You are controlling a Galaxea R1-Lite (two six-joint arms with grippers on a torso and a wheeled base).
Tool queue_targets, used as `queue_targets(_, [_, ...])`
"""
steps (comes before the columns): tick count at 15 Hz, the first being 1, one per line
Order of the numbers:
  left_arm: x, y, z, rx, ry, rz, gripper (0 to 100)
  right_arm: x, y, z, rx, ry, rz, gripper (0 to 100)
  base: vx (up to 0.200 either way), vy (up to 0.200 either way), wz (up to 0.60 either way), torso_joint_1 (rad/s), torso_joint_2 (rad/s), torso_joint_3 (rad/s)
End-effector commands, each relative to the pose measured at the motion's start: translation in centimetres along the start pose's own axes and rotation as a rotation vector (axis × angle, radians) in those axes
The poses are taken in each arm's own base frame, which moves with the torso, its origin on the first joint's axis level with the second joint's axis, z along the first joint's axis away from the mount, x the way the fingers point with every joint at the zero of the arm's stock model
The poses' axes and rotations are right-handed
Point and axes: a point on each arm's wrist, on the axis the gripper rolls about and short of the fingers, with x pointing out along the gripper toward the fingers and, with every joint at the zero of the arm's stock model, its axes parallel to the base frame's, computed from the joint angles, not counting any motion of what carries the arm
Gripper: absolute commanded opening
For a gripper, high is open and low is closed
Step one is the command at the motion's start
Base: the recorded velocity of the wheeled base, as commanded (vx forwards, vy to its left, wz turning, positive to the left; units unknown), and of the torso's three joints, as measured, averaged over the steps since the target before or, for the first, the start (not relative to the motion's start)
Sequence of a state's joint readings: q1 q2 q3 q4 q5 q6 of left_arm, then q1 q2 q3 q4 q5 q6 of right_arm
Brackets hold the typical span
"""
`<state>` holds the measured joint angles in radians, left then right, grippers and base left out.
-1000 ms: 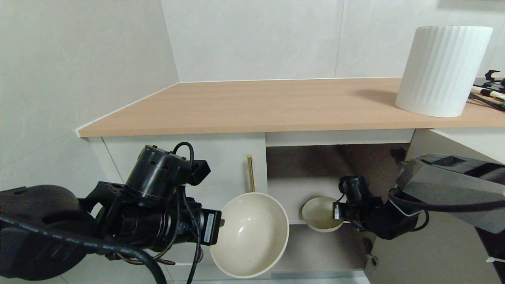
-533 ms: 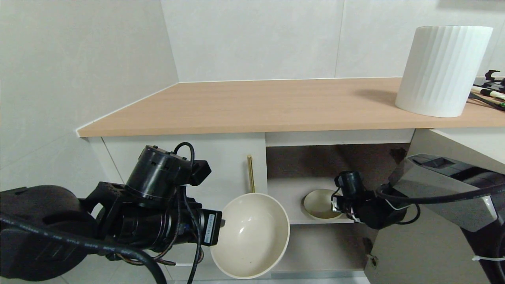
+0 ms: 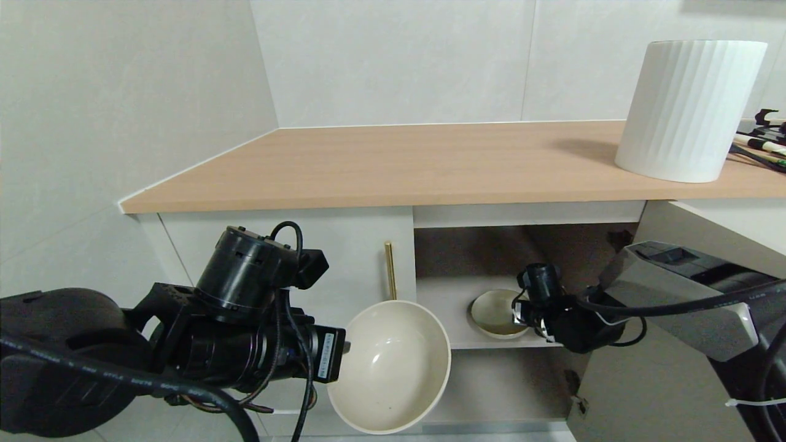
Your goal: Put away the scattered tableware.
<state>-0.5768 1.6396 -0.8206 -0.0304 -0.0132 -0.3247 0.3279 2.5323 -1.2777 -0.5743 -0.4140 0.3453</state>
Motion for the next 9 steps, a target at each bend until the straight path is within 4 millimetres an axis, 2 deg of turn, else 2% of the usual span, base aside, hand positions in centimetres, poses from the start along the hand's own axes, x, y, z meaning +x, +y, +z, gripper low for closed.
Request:
queue_targets(1, [0.05,0.00,-0.01,-0.001,0.002,0.000,0,0.05,0.08,0.10,0.005,-0.005,0.002,0,0.000,0.000,0.00,0.000,0.00,0.000])
queue_targets(2, [0.05,0.00,-0.01,-0.001,0.002,0.000,0,0.06,0.10,0.14,0.007,-0.006,0.002,0,0.000,0.000,0.00,0.000,0.00,0.000])
queue_targets(3, [0.05,0.00,-0.01,-0.001,0.002,0.000,0,0.07,0.13,0.23,0.008,-0.009,0.003,100,0.000,0.000,0.00,0.000,0.00,0.000])
queue_targets(9, [0.06,0.02,-0.05,-0.001,0.003,0.002,0,-0.32,0.09,0.61,0.031,-0.015,0.006,100,0.000,0.000,0.00,0.000,0.00,0.000])
